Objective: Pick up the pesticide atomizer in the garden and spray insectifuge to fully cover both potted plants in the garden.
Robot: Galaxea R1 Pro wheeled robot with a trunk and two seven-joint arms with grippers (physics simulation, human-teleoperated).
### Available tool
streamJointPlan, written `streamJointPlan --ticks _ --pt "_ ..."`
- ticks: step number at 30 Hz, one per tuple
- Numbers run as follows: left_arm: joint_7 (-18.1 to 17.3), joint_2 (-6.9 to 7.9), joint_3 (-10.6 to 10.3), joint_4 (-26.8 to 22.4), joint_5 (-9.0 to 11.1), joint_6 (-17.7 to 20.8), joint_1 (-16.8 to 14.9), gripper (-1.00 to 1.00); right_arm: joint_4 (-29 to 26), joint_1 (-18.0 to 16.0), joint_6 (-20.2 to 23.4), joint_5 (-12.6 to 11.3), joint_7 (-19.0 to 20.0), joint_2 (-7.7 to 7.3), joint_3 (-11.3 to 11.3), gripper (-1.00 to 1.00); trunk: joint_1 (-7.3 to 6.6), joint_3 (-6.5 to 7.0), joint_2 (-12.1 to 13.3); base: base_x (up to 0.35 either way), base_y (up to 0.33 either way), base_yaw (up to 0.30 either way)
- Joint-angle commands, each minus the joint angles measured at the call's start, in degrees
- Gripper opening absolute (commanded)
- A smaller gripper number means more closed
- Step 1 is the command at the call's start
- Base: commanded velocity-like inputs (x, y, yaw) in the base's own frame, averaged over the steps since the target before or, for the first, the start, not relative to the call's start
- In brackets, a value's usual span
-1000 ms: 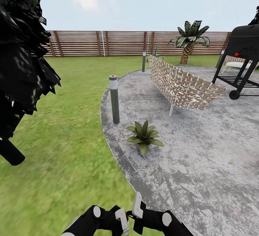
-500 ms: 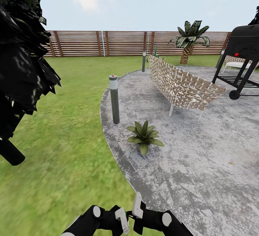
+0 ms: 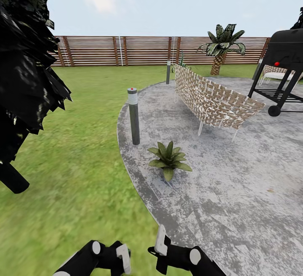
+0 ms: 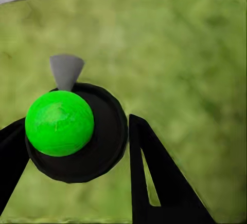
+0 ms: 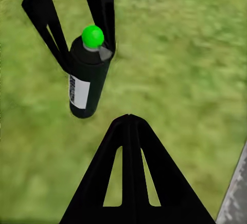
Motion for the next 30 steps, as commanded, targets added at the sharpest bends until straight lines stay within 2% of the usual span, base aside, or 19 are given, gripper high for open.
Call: streamJointPlan --ticks 1,10,11,15,21,24,25,27,29,30 --pt "-0.1 0.73 0.0 -0.1 -0.5 -0.5 0.0 -1.0 0.0 0.0 -0.3 0.5 0.0 0.01 -0.1 -1.0 -0.01 -0.05 0.0 0.0 0.0 0.0" --pt "0.0 4.38 0.0 -0.1 -0.5 -0.4 0.2 -1.0 0.1 0.0 -0.3 0.6 0.0 -0.13 -0.1 -1.0 -0.01 -0.05 0.0 0.0 0.0 0.0" --pt "0.0 4.9 0.0 -0.1 -0.6 -0.4 0.3 -1.0 0.1 0.0 -0.3 0.6 0.0 -0.17 -0.2 1.0 -0.01 -0.05 0.0 0.0 0.0 0.0" --pt "0.2 6.37 0.3 -0.3 -0.5 -0.1 0.4 -1.0 0.1 0.0 -0.3 0.6 0.0 -0.35 -0.4 1.0 -0.01 -0.05 0.0 0.0 0.0 0.0" --pt "0.7 6.78 0.8 -0.4 0.0 1.2 0.0 -1.0 0.1 0.0 -0.3 0.7 0.0 -0.57 -0.5 1.0 -0.01 -0.05 0.0 0.0 0.0 0.0" --pt "0.8 6.84 3.5 -0.8 0.2 5.4 -0.1 -1.0 0.2 0.0 -0.4 0.8 -0.1 -1.28 -0.7 1.0 -0.01 -0.05 0.0 0.0 0.0 0.0" --pt "0.8 6.74 5.5 -0.9 0.2 6.7 -0.1 -1.0 0.2 0.0 -0.4 0.8 -0.2 -2.11 -0.7 1.0 -0.01 -0.05 0.0 0.0 0.0 0.0" --pt "0.8 6.59 7.7 -0.9 0.2 7.5 -0.2 -1.0 0.2 0.0 -0.4 0.7 -0.3 -3.3 -0.7 1.0 -0.01 -0.05 0.0 0.0 0.0 0.0" --pt "0.8 6.45 8.8 -0.9 0.2 8.1 -0.2 -1.0 0.3 0.0 -0.4 0.7 -0.4 -4.51 -0.9 1.0 -0.01 -0.05 0.0 0.0 0.0 0.0" --pt "0.9 6.39 9.3 -0.9 0.3 9.1 -0.2 -1.0 0.3 0.1 -0.4 0.7 -0.4 -5.62 -1.4 1.0 -0.01 -0.05 0.0 0.0 0.0 0.0"
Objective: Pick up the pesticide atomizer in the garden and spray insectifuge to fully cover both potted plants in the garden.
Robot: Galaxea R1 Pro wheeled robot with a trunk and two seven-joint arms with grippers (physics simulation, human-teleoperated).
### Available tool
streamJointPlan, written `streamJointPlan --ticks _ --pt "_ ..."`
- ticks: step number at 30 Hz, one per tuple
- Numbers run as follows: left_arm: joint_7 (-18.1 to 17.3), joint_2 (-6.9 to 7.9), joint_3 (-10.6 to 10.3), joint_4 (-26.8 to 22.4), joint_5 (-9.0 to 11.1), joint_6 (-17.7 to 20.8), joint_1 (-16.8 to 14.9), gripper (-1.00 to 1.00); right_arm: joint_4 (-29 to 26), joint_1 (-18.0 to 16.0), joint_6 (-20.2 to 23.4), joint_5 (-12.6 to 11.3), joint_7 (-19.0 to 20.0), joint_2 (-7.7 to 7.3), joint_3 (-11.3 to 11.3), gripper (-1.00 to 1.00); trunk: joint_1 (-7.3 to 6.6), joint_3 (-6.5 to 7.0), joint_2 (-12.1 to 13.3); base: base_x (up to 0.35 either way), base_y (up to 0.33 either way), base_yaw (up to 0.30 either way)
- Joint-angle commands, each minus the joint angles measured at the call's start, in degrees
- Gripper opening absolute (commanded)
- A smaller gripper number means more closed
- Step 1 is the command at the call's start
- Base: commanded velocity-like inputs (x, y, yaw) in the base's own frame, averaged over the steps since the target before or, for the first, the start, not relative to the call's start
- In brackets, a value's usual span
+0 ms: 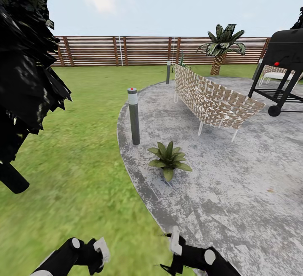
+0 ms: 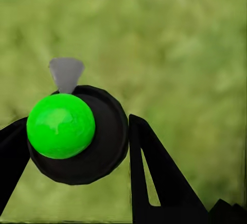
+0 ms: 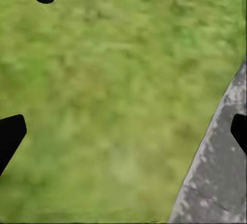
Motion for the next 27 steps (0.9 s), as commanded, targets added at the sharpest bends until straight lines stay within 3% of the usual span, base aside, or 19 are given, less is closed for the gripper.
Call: streamJointPlan --ticks 1,2,3,4,5,7,9,12,14,17,20,24,27 --pt "-0.3 -0.14 0.7 -0.1 0.1 2.0 -0.3 -1.0 0.0 0.0 -0.4 0.5 -0.1 -1.15 -1.5 1.0 -0.01 -0.05 0.0 0.0 0.0 0.0" --pt "-0.2 -0.2 0.8 -0.1 0.4 3.5 -0.6 -1.0 0.1 0.0 -0.4 0.5 -0.1 -1.88 -3.2 1.0 -0.01 -0.05 0.0 0.0 0.0 0.0" --pt "0.0 -0.28 0.8 -0.1 1.3 5.6 -1.1 -1.0 0.7 0.0 -0.4 0.5 -0.1 -2.79 -6.3 1.0 -0.01 -0.05 0.0 0.0 0.0 0.0" --pt "0.0 -0.3 0.8 -0.1 1.7 6.2 -1.3 -1.0 1.0 0.0 -0.4 0.5 -0.1 -3.04 -7.5 1.0 -0.01 -0.05 0.0 0.0 0.0 0.0" --pt "0.1 -0.38 0.9 -0.1 3.2 8.0 -2.0 -1.0 2.8 0.0 -0.4 0.5 -0.1 -3.72 -12.7 1.0 -0.01 -0.05 0.0 0.0 0.0 0.0" --pt "0.2 -0.37 0.9 -0.1 4.3 9.3 -2.7 -1.0 4.2 0.0 -0.4 0.5 -0.1 -4.23 -16.3 1.0 -0.01 -0.05 0.0 0.0 0.0 0.0" --pt "0.2 -0.32 0.9 0.0 6.6 12.4 -4.0 -1.0 5.4 0.0 -0.4 0.5 -0.7 -5.03 -22.2 1.0 -0.01 -0.05 0.0 0.0 0.0 0.0" --pt "0.2 -0.43 0.9 -0.1 9.1 15.1 -4.6 -1.0 6.0 0.2 -0.4 0.6 -3.7 -5.89 -28.8 1.0 -0.01 -0.05 0.0 0.0 0.0 0.0" --pt "0.1 -0.52 0.9 -0.2 9.9 16.0 -4.9 -1.0 6.1 0.3 -0.5 0.6 -6.7 -6.16 -31.9 1.0 -0.01 -0.05 0.0 0.0 0.0 0.0" --pt "-0.1 -0.6 0.9 -0.2 10.4 17.8 -6.2 -1.0 6.4 0.5 -0.5 0.5 -12.4 -6.3 -34.1 1.0 -0.01 -0.05 0.0 0.0 0.0 0.0" --pt "-0.2 -0.67 1.0 -0.2 11.0 21.7 -7.8 -1.0 8.5 1.6 -0.8 0.1 -22.0 -6.21 -34.7 1.0 -0.01 -0.05 0.0 0.0 0.0 0.0" --pt "-0.2 -0.65 1.0 -0.7 12.1 24.6 -8.6 -1.0 15.2 2.1 -4.0 -3.7 -37.5 -5.95 -34.8 1.0 -0.01 -0.05 0.0 0.0 0.0 0.0" --pt "-0.2 -0.71 1.1 -1.8 12.4 25.1 -8.4 -1.0 19.1 2.2 -8.2 -4.6 -42.9 -5.79 -34.8 1.0 -0.01 -0.05 0.0 0.0 0.0 0.0"
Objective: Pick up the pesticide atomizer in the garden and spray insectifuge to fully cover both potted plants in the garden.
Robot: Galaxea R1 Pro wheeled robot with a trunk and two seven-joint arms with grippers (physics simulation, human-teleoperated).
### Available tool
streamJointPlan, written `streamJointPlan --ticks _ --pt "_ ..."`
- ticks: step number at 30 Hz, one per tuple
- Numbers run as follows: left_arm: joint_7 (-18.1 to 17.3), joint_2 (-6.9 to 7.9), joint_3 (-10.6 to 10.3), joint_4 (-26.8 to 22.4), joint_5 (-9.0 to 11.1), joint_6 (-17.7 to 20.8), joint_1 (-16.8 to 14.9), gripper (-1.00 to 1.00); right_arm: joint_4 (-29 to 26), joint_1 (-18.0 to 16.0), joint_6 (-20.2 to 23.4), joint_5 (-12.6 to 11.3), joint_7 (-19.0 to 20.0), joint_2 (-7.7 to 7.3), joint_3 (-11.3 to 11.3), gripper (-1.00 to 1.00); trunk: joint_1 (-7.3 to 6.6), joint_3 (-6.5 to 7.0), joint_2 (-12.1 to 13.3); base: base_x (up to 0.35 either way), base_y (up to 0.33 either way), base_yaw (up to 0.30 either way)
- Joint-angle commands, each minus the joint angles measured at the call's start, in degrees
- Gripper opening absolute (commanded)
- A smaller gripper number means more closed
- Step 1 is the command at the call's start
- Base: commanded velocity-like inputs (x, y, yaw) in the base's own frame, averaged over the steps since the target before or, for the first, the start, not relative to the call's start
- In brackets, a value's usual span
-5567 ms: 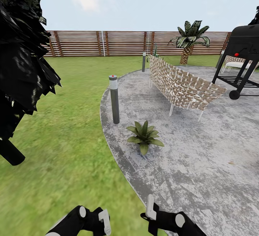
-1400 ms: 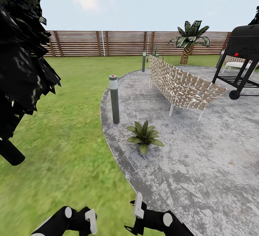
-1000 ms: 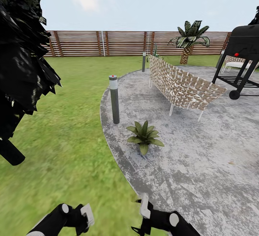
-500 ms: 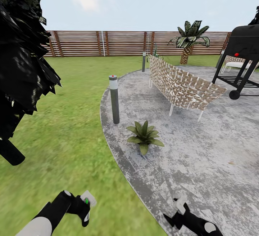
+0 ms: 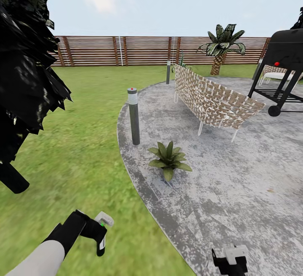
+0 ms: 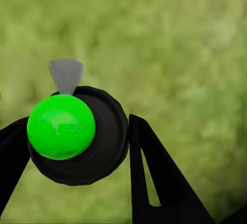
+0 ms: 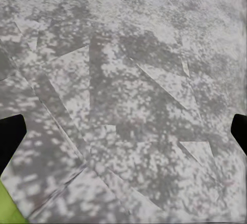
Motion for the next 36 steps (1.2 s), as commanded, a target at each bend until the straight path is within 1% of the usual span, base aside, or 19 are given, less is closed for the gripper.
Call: streamJointPlan --ticks 1,4,6,9,13,14,17,21,27,33,36 --pt "-0.4 -0.14 0.4 -0.3 -0.3 0.5 0.0 -1.0 0.7 0.0 -1.0 0.4 -1.2 0.02 -0.2 1.0 -0.01 -0.05 0.0 0.0 0.0 0.0" --pt "-0.4 -0.26 0.3 -0.6 -0.4 1.7 0.0 -1.0 1.5 0.0 -2.1 0.2 -2.1 0.09 -0.2 1.0 -0.01 -0.05 0.0 0.0 0.0 0.0" --pt "-0.4 -0.24 0.0 -0.7 -0.4 4.4 -0.4 -1.0 1.7 0.0 -2.4 0.0 -2.4 0.13 -0.2 1.0 -0.01 -0.05 0.0 0.068 0.0 0.0" --pt "-0.4 -0.42 -0.2 -1.1 -0.4 5.7 -0.6 -1.0 1.8 0.0 -2.4 0.1 -2.5 0.09 -0.2 1.0 -0.01 -0.05 0.0 0.237 0.0 0.0" --pt "-0.4 -1.11 -0.4 -3.7 -0.6 6.2 -0.6 -1.0 1.9 0.0 -2.4 0.1 -2.6 0.06 -0.2 1.0 -0.01 -0.05 0.0 0.318 0.0 0.0" --pt "-0.5 -1.49 -0.4 -4.6 -0.6 6.3 -0.6 -1.0 2.3 0.0 -2.4 0.1 -2.6 0.04 -0.2 1.0 -0.01 -0.05 0.0 0.333 0.0 0.0" --pt "-0.5 -2.0 -0.5 -5.5 -0.8 6.5 -0.6 -1.0 3.5 0.0 -2.4 0.1 -2.6 -0.06 -0.2 1.0 -0.01 -0.05 0.0 0.33 -0.026 0.0" --pt "-0.5 -2.14 -0.6 -6.1 -0.8 6.5 -0.6 -1.0 4.0 0.0 -2.4 0.1 -2.7 -0.11 -0.2 1.0 -0.01 -0.05 0.0 0.299 -0.116 0.0" --pt "-0.7 -2.17 -0.6 -6.2 -0.8 7.9 -0.8 -1.0 4.2 0.0 -2.4 0.1 -2.7 -0.12 -0.3 1.0 -0.01 -0.05 0.0 0.284 -0.15 0.0" --pt "-0.7 -2.17 -0.6 -6.2 -0.8 8.4 -1.6 -1.0 4.1 0.0 -2.4 -0.1 -2.6 0.06 -0.2 1.0 -0.01 -0.05 0.0 0.298 -0.134 -0.002" --pt "-0.7 -2.24 -0.6 -6.2 -0.8 8.5 -1.8 -1.0 4.1 0.0 -2.4 -0.1 -2.6 0.05 -0.2 1.0 -0.01 -0.05 0.0 0.332 -0.038 -0.129"
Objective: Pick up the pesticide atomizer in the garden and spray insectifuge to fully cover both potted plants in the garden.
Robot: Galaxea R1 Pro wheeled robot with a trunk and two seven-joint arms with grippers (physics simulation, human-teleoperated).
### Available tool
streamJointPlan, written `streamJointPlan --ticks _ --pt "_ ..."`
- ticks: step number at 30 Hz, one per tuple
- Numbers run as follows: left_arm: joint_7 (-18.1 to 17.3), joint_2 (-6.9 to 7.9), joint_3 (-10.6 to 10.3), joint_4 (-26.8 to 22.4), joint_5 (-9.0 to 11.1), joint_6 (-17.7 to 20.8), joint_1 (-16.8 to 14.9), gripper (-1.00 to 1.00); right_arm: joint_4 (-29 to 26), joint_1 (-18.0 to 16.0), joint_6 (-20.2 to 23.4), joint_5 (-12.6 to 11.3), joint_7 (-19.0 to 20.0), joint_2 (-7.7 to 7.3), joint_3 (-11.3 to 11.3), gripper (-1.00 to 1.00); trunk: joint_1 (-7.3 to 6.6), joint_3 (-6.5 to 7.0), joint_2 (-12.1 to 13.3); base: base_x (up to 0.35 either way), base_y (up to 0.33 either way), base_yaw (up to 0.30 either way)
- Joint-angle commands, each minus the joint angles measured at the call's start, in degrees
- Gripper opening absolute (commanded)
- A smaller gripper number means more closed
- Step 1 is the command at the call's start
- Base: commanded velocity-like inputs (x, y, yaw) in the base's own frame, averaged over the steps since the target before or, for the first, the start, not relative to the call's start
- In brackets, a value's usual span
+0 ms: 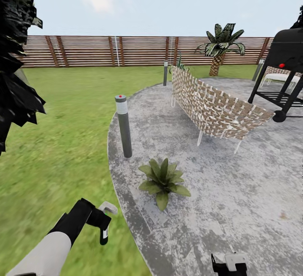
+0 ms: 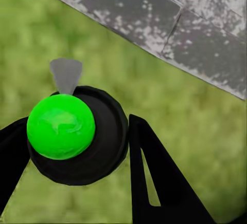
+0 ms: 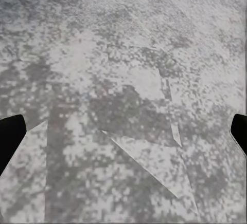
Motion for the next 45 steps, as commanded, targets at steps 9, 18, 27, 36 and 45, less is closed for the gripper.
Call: streamJointPlan --ticks 9,18,27,36,45 --pt "-1.0 0.24 -0.1 0.0 -0.7 2.4 -0.1 -1.0 0.2 -0.1 -0.2 0.6 -0.4 0.08 -0.2 1.0 0.02 -0.05 0.0 0.178 0.031 -0.223" --pt "-4.8 0.8 -5.6 0.1 -1.3 6.5 -3.4 -1.0 0.2 -0.1 -0.1 0.7 -0.4 0.17 -0.2 1.0 0.02 -0.05 0.0 0.003 0.001 -0.023" --pt "-7.7 0.98 -7.0 0.9 -1.9 7.0 -5.3 -1.0 0.2 -0.1 -0.2 0.7 -0.4 0.17 -0.2 1.0 0.02 -0.05 0.0 0.0 0.0 0.0" --pt "-7.7 0.85 -7.1 1.0 -2.0 7.0 -5.1 -1.0 0.2 -0.1 -0.2 0.7 -0.4 0.17 -0.2 1.0 0.02 -0.05 0.0 0.192 0.0 0.0" --pt "-7.7 0.88 -7.2 1.0 -2.0 6.9 -5.1 -1.0 0.2 -0.1 -0.2 0.7 -0.4 0.17 -0.2 1.0 0.02 -0.05 0.0 0.166 0.0 0.0"
